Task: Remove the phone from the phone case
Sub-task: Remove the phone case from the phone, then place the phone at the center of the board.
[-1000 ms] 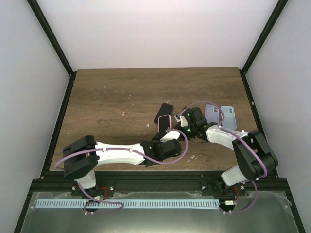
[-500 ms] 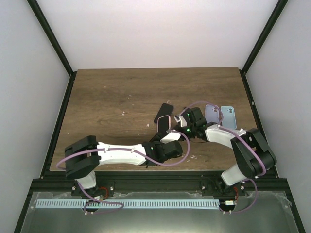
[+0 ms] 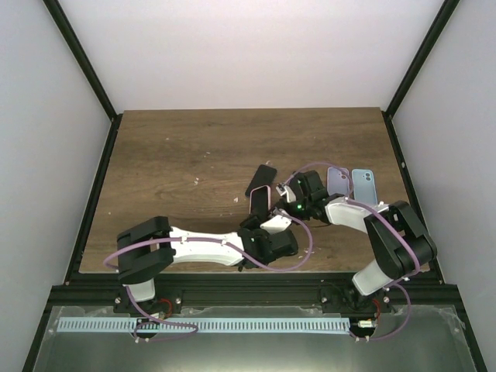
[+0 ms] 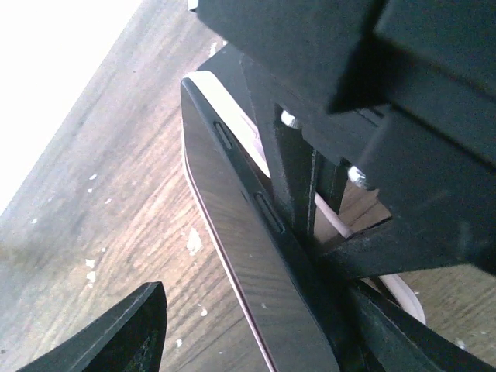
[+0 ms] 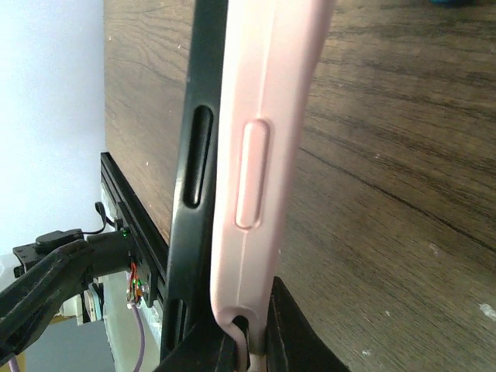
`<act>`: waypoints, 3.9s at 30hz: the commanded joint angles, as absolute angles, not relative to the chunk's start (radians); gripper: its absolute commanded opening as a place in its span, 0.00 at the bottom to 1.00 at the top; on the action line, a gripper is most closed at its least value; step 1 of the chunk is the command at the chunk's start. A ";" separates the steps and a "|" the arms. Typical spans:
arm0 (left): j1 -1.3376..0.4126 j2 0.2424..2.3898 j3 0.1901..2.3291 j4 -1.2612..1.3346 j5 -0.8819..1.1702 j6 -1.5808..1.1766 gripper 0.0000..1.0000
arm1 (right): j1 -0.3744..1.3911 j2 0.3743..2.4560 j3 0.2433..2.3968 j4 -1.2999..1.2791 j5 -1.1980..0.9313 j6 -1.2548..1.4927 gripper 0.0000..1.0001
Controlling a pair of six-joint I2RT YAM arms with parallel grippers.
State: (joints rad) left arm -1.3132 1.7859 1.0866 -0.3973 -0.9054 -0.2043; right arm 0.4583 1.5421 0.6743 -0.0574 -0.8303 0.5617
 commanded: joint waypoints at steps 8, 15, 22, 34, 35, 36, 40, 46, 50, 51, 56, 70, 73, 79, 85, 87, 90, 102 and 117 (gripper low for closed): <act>-1.308 1.846 1.124 -0.623 -1.160 -0.327 0.60 | 0.457 1.536 0.714 -0.043 -0.963 0.560 0.01; -1.308 1.861 1.142 -0.726 -1.196 -0.444 0.46 | 0.456 1.535 0.715 -0.041 -0.963 0.561 0.01; -1.310 1.838 1.131 -0.694 -1.198 -0.437 0.27 | 0.456 1.531 0.714 -0.040 -0.960 0.560 0.01; -1.310 1.791 1.126 -0.624 -1.134 -0.406 0.00 | 0.454 1.528 0.719 -0.050 -0.930 0.544 0.01; -1.310 1.778 1.124 -0.618 -1.126 -0.406 0.00 | 0.454 1.527 0.719 -0.050 -0.923 0.543 0.01; -1.310 1.765 1.119 -0.607 -1.116 -0.405 0.00 | 0.454 1.526 0.719 -0.052 -0.915 0.543 0.01; -1.310 1.706 1.100 -0.552 -1.077 -0.384 0.00 | 0.454 1.517 0.721 -0.059 -0.866 0.532 0.01; -1.310 1.631 1.070 -0.454 -0.980 -0.356 0.00 | 0.454 1.500 0.724 -0.065 -0.781 0.520 0.01; -1.312 1.584 1.057 -0.428 -0.943 -0.367 0.00 | 0.449 1.488 0.726 -0.068 -0.727 0.507 0.01; -1.312 1.574 1.055 -0.425 -0.937 -0.370 0.00 | 0.448 1.486 0.724 -0.068 -0.721 0.505 0.01; -1.311 1.522 1.046 -0.418 -0.914 -0.385 0.00 | 0.445 1.476 0.726 -0.065 -0.703 0.497 0.01; -1.313 1.361 0.978 -0.357 -0.819 -0.471 0.00 | 0.439 1.431 0.732 -0.067 -0.590 0.464 0.01; -1.307 1.302 0.972 -0.399 -0.822 -0.504 0.00 | 0.426 1.413 0.729 -0.064 -0.576 0.458 0.01; -1.203 1.123 0.855 -0.408 -0.720 -0.587 0.00 | 0.392 1.386 0.728 -0.059 -0.569 0.451 0.01; -1.051 0.900 0.655 -0.301 -0.561 -0.654 0.00 | 0.362 1.335 0.726 -0.053 -0.567 0.439 0.01; -1.001 0.848 0.604 -0.279 -0.515 -0.668 0.00 | 0.355 1.313 0.723 -0.051 -0.559 0.434 0.01; -0.946 0.802 0.549 -0.257 -0.469 -0.672 0.00 | 0.342 1.287 0.720 -0.046 -0.562 0.420 0.01; -0.910 0.966 0.565 -0.236 -0.525 -0.560 0.00 | 0.328 1.197 0.690 -0.008 -0.587 0.337 0.01; -1.008 1.571 0.981 -0.417 -0.975 -0.156 0.00 | 0.228 1.222 0.749 -0.051 -0.713 0.319 0.01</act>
State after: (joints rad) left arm -0.9981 1.4719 0.9428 -0.4023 -0.8219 -0.3038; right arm 0.2512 1.2247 0.6983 -0.0452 -0.6937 0.3496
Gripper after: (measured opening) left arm 0.070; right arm 0.057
